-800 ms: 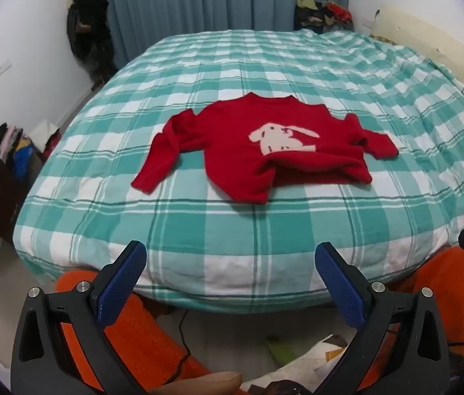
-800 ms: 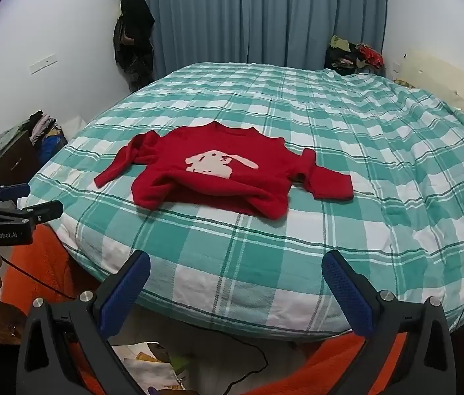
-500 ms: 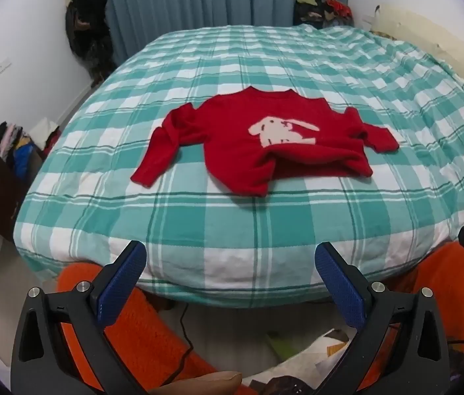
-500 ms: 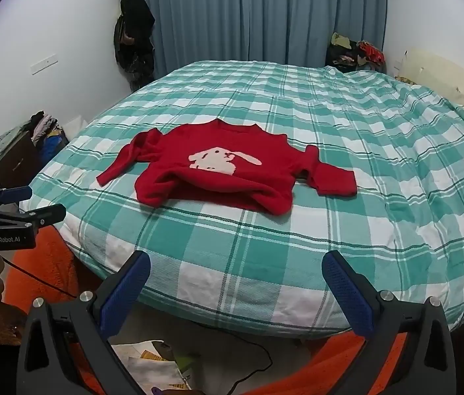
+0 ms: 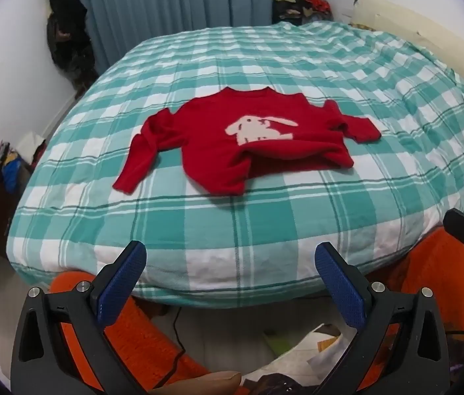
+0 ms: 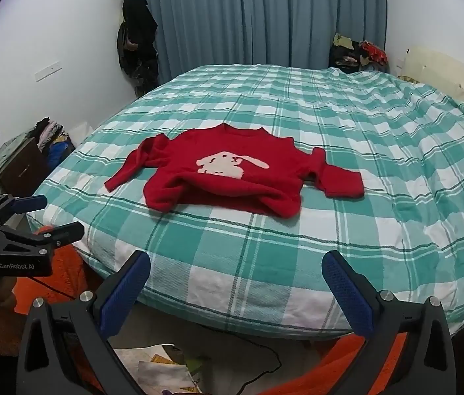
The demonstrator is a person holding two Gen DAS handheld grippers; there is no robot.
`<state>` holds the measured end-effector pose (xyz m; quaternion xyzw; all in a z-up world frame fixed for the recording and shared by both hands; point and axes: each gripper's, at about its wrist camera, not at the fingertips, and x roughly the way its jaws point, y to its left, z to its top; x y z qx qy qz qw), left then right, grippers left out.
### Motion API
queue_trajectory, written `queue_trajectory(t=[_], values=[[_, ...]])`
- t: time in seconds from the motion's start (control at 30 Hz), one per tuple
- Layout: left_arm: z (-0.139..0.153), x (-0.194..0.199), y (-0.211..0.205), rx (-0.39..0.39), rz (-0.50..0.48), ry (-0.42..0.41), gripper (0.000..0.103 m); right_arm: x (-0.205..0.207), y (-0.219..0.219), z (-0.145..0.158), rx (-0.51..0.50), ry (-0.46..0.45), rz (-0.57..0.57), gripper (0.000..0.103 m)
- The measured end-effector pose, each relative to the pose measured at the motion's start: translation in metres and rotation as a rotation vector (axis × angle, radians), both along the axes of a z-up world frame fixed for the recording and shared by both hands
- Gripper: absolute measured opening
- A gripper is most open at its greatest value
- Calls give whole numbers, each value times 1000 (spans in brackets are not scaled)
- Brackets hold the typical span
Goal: Fold small clothes
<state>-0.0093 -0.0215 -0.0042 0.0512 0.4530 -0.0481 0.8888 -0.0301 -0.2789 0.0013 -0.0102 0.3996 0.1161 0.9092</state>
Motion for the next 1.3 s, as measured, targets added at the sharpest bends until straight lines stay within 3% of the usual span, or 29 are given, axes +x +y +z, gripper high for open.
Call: queue_trajectory(t=[1.3], values=[[2, -6, -15, 7, -36, 4, 102, -5, 25, -6, -6, 7, 92, 103]])
